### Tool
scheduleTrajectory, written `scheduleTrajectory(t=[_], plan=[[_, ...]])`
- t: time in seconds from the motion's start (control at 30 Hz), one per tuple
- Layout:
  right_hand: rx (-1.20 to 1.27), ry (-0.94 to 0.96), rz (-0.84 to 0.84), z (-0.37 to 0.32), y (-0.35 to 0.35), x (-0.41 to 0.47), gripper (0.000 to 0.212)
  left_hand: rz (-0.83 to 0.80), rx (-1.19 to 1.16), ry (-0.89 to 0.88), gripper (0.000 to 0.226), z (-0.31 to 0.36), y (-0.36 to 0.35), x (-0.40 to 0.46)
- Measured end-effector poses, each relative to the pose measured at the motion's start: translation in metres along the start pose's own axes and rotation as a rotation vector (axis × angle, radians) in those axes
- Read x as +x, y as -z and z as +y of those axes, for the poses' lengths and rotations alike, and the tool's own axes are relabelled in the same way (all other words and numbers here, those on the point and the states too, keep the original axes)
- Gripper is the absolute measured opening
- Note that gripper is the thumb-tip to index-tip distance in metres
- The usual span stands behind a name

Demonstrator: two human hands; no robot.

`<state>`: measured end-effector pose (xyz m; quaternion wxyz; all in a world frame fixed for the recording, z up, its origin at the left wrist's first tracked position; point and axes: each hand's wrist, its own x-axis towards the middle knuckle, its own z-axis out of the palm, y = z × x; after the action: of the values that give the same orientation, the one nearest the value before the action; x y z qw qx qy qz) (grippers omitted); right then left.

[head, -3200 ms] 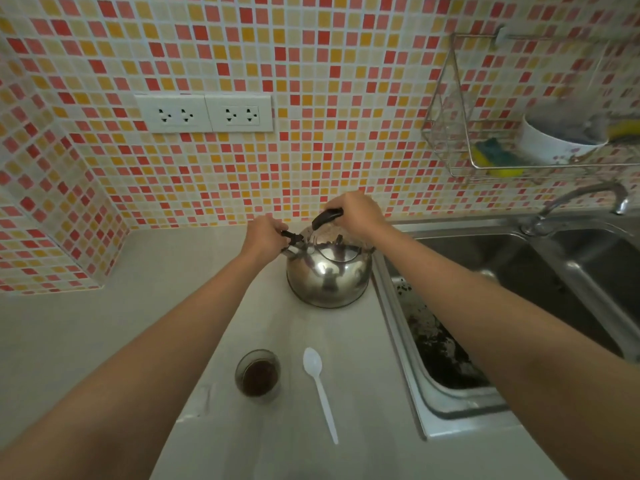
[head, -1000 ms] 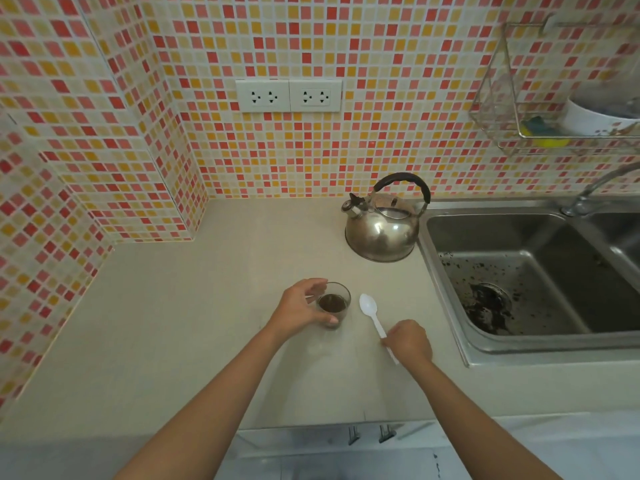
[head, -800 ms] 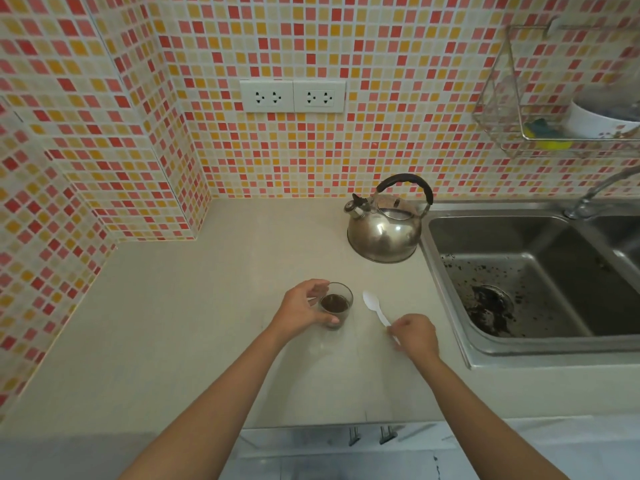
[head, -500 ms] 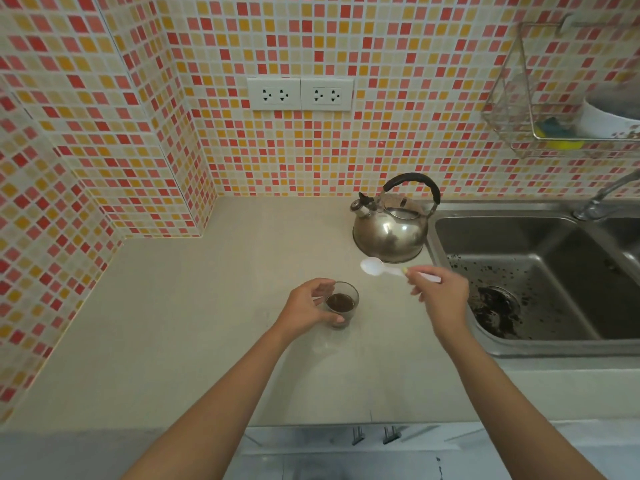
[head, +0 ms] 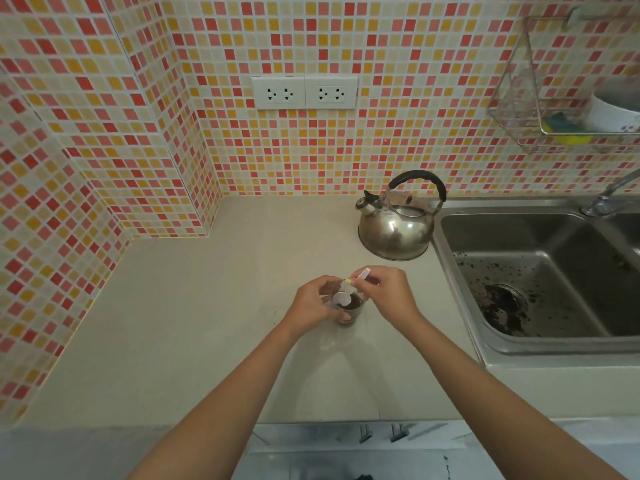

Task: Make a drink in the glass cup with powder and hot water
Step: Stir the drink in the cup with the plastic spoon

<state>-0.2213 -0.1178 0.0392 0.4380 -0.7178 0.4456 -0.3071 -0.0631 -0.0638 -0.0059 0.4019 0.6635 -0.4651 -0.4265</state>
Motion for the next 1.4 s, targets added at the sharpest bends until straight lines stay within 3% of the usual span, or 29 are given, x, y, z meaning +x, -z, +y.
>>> scheduleTrajectory(t=[0.2, 0.43, 0.7, 0.93, 1.4], plan=[[-0.341, 0.069, -0.133, 0.011, -0.002, 0.009, 0.013, -0.010, -0.001, 0.014, 0.074, 0.001, 0.000, 0.000], [-0.202, -0.070, -0.080, 0.017, -0.009, 0.005, 0.014, -0.013, -0.004, 0.024, 0.077, -0.001, 0.000, 0.001], [-0.301, -0.032, -0.046, 0.019, -0.007, 0.009, 0.013, -0.010, -0.009, 0.025, 0.077, -0.001, 0.000, 0.001], [-0.291, 0.000, -0.115, 0.010, -0.014, 0.009, 0.014, -0.011, -0.032, 0.025, 0.076, -0.001, 0.000, 0.001], [-0.156, -0.119, 0.043, 0.020, -0.014, 0.009, 0.016, 0.009, -0.046, 0.034, 0.075, -0.003, -0.001, 0.001]])
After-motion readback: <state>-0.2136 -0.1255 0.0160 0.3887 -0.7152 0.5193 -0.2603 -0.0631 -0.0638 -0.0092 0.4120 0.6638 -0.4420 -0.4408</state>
